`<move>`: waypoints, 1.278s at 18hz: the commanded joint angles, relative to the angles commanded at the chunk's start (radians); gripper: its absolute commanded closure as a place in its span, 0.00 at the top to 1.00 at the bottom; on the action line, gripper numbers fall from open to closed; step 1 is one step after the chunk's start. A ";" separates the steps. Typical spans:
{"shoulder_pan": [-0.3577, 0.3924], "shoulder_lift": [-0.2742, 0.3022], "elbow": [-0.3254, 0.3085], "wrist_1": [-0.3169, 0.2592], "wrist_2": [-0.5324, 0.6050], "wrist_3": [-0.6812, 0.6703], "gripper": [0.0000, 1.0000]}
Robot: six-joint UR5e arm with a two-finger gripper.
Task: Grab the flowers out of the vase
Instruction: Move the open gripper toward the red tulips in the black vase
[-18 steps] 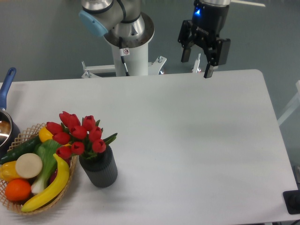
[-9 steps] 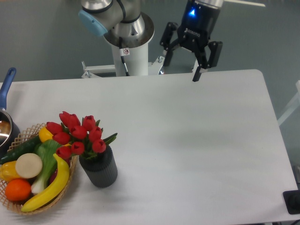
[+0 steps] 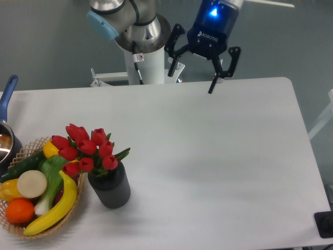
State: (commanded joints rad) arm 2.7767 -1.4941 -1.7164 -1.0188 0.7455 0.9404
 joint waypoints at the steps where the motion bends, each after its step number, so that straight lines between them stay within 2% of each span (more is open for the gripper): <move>1: -0.009 0.000 -0.009 0.006 0.005 0.005 1.00; 6: -0.078 -0.034 -0.012 0.034 0.011 0.054 1.00; 10: -0.078 -0.031 -0.055 0.066 0.028 0.118 1.00; 16: -0.083 -0.028 -0.130 0.060 0.029 0.279 1.00; 23: -0.114 -0.034 -0.186 0.062 0.026 0.307 1.00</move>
State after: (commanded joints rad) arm 2.6630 -1.5278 -1.9020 -0.9572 0.7716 1.2472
